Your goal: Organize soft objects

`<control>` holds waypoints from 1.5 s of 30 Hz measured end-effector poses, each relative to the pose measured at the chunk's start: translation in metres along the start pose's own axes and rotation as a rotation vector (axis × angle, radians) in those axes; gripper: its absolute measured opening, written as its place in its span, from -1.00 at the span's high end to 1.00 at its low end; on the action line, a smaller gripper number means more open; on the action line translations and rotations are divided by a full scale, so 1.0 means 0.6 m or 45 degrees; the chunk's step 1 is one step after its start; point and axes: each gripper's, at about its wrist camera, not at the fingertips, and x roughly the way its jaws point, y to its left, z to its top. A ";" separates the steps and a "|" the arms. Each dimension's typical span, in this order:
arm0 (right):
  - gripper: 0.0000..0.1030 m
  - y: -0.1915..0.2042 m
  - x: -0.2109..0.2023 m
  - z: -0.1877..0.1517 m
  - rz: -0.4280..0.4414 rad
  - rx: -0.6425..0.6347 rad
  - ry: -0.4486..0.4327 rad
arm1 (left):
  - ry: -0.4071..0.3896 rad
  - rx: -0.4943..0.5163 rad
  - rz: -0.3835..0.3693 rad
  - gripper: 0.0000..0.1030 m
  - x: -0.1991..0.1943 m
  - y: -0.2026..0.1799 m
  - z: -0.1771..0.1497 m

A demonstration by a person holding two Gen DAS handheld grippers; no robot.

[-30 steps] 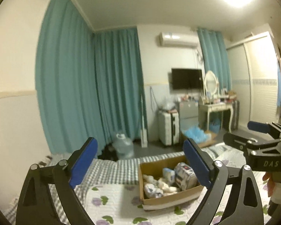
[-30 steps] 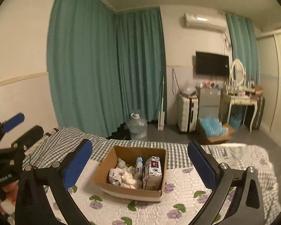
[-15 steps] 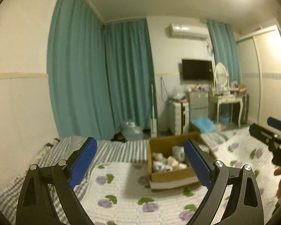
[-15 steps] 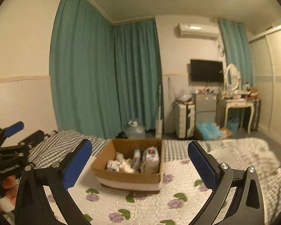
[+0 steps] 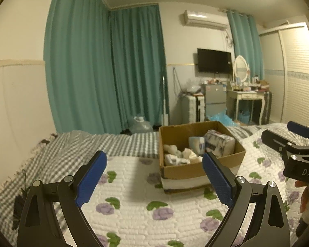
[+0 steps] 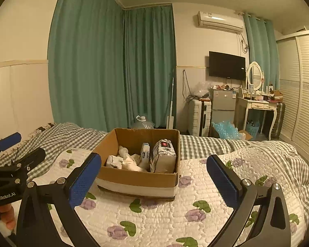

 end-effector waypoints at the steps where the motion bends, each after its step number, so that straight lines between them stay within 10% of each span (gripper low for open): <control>1: -0.99 0.000 0.001 0.000 0.001 0.000 0.002 | 0.004 -0.002 -0.005 -0.85 0.002 0.001 -0.001; 45: -0.99 0.020 0.021 -0.020 -0.030 -0.035 0.052 | 0.065 -0.039 -0.048 -0.85 0.015 0.012 -0.010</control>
